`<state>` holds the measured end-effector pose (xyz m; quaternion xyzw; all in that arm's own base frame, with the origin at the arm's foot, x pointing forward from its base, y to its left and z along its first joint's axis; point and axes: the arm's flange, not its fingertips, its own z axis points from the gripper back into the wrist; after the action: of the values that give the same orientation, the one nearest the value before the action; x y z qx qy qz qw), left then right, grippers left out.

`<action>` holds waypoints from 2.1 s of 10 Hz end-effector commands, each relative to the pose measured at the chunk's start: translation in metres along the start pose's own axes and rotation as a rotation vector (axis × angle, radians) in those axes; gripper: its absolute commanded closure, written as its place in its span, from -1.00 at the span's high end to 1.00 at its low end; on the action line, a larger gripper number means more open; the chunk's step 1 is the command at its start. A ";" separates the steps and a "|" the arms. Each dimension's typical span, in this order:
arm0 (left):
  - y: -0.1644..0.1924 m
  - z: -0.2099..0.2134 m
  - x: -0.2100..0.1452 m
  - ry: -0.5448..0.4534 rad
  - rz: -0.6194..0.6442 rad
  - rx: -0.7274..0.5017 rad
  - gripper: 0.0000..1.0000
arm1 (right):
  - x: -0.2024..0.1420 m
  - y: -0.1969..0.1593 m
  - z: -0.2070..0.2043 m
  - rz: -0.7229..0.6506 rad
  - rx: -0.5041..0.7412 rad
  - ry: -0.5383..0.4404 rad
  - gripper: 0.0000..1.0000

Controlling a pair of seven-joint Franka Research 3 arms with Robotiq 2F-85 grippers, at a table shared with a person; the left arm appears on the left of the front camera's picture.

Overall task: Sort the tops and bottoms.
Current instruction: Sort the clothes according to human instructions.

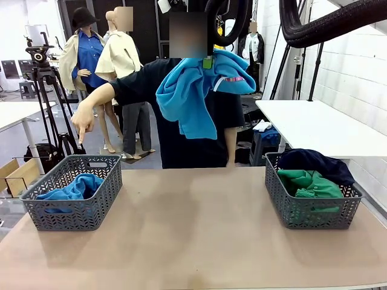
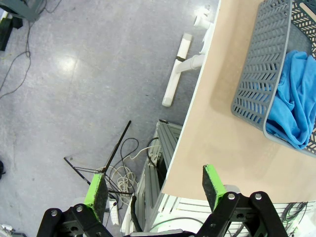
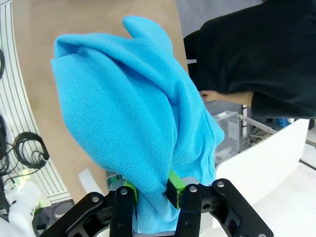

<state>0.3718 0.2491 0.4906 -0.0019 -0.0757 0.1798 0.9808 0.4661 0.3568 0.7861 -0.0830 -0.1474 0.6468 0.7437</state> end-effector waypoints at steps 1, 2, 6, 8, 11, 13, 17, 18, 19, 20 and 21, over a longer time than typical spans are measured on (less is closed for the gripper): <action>0.002 0.000 -0.001 0.003 0.000 -0.006 1.00 | -0.002 0.002 0.001 -0.001 -0.014 0.003 -1.00; 0.002 0.000 -0.001 0.003 0.000 -0.006 1.00 | -0.002 0.002 0.001 -0.001 -0.014 0.003 -1.00; 0.002 0.000 -0.001 0.003 0.000 -0.006 1.00 | -0.002 0.002 0.001 -0.001 -0.014 0.003 -1.00; 0.002 0.000 -0.001 0.003 0.000 -0.006 1.00 | 0.000 0.000 0.000 0.000 0.000 0.000 -1.00; 0.002 0.000 -0.001 0.003 0.000 -0.006 1.00 | 0.140 -0.053 0.002 -0.061 -0.096 -0.007 -1.00; 0.002 0.000 -0.001 0.003 0.000 -0.006 1.00 | 0.230 -0.081 0.005 -0.057 -0.178 0.012 -1.00; 0.002 0.000 -0.001 0.003 0.000 -0.006 1.00 | 0.390 -0.100 -0.028 -0.090 -0.132 -0.116 -1.00; 0.002 0.000 -0.001 0.003 0.000 -0.006 1.00 | 0.428 -0.095 -0.048 -0.121 -0.178 -0.083 -1.00; 0.002 0.000 -0.001 0.003 0.000 -0.006 1.00 | 0.463 -0.091 -0.070 -0.207 -0.185 -0.059 -1.00; 0.002 0.000 -0.001 0.003 0.000 -0.006 1.00 | 0.490 -0.088 -0.087 -0.325 -0.147 -0.111 -1.00; 0.002 0.000 -0.001 0.003 0.000 -0.006 1.00 | 0.513 -0.085 -0.104 -0.420 -0.022 -0.203 -1.00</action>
<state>0.3720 0.2488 0.4906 -0.0018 -0.0756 0.1795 0.9808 0.4669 0.5896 0.6221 -0.0538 -0.2376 0.5323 0.8108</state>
